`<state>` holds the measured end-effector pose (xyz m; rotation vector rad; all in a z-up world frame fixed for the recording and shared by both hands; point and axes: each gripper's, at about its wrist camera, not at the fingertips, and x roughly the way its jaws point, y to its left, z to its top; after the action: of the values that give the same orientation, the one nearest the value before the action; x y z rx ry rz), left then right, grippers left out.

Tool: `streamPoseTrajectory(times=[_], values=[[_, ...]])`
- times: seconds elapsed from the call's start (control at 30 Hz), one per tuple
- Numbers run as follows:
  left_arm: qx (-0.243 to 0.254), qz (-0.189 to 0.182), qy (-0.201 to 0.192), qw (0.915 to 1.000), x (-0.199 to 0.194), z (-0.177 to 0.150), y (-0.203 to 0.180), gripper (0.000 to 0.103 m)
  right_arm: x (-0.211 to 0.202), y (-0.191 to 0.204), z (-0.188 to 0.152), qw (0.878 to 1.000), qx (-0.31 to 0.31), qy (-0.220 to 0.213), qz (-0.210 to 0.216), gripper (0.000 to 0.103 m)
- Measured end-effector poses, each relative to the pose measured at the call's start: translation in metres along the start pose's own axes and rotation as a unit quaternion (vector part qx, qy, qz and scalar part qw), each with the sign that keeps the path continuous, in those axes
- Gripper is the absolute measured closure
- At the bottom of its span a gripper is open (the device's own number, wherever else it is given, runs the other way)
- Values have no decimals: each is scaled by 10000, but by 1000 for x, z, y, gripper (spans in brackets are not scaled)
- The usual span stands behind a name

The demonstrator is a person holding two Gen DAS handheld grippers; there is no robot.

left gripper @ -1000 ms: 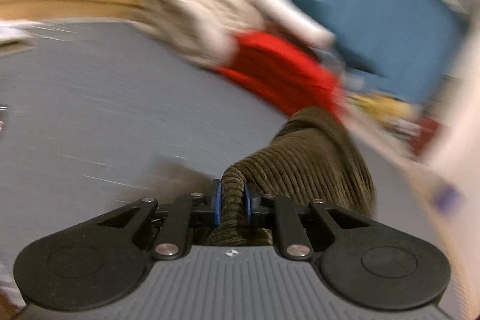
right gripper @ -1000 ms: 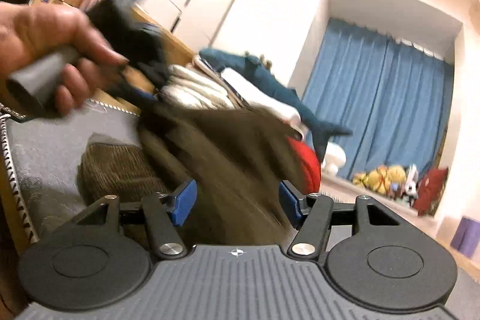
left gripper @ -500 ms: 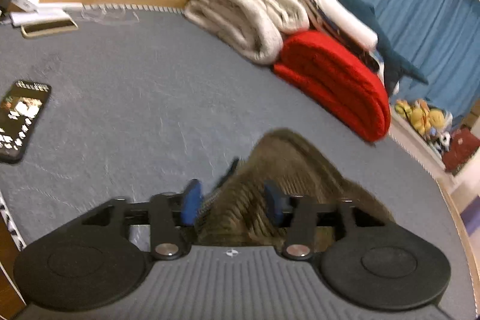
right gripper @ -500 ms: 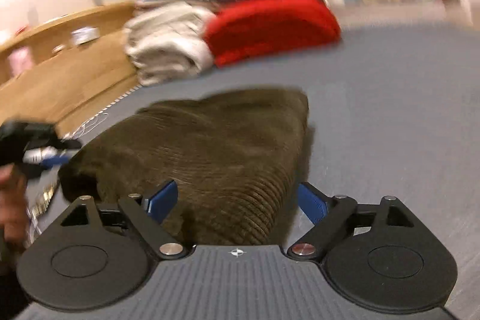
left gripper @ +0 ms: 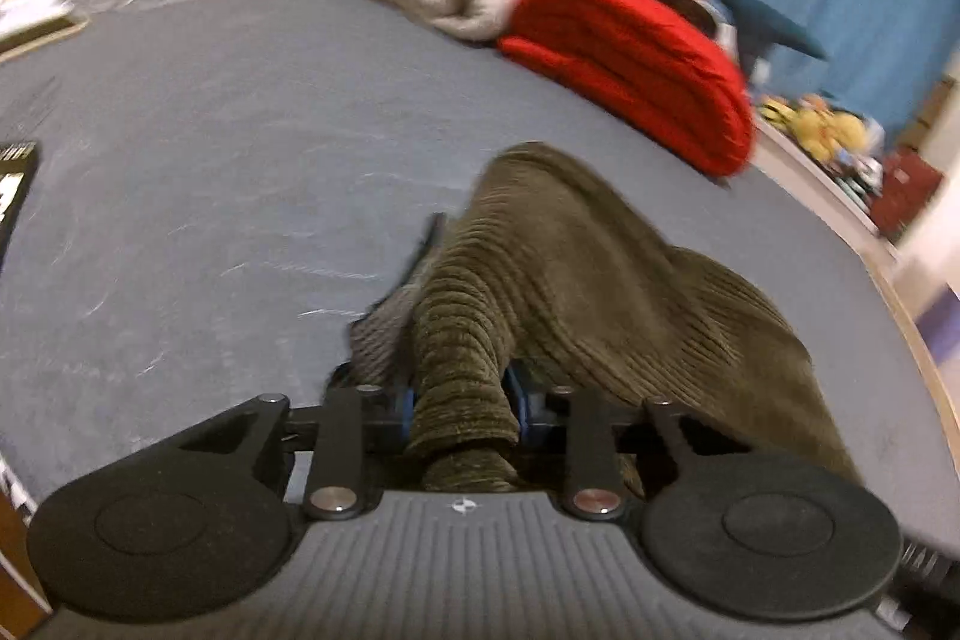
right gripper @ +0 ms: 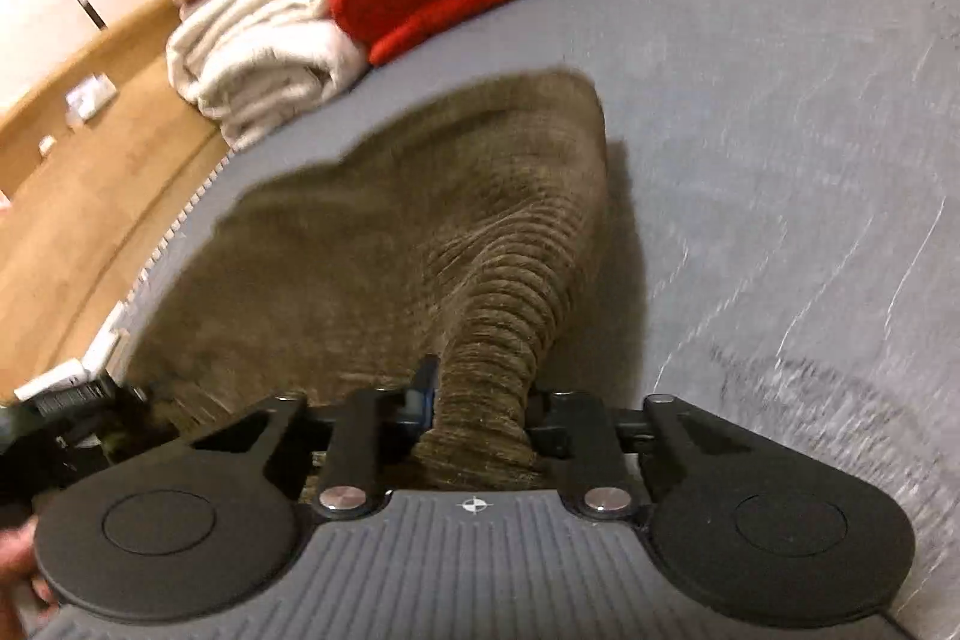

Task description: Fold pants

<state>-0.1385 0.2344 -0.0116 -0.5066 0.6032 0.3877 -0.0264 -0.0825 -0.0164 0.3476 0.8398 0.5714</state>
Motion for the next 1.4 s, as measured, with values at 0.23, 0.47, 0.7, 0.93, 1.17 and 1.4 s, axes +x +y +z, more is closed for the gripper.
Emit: streamPoseTrajectory(times=[0.23, 0.47, 0.7, 0.93, 1.17, 1.4], values=[[347, -995, 109, 9944, -1, -25, -54, 75, -70, -29, 38, 9974, -288, -648, -93, 84], [950, -2081, 658, 9712, 3, -76, -144, 74, -148, -107, 55, 9886, -343, -1240, -777, 84], [1981, -1869, 1181, 9549, 16, -103, -175, 61, -154, -196, 19, 9899, 195, -554, -1292, 62], [1704, -1885, 565, 9655, 0, -91, -169, 44, -156, -204, 12, 9835, -167, -777, -1624, 46], [1982, -1309, 268, 9710, -20, -59, -212, 78, -138, -206, 8, 9876, -242, -213, -1539, 48], [2305, -1813, 304, 9556, 8, -23, -252, 81, -146, -209, 4, 9900, -283, -266, -1358, 51]])
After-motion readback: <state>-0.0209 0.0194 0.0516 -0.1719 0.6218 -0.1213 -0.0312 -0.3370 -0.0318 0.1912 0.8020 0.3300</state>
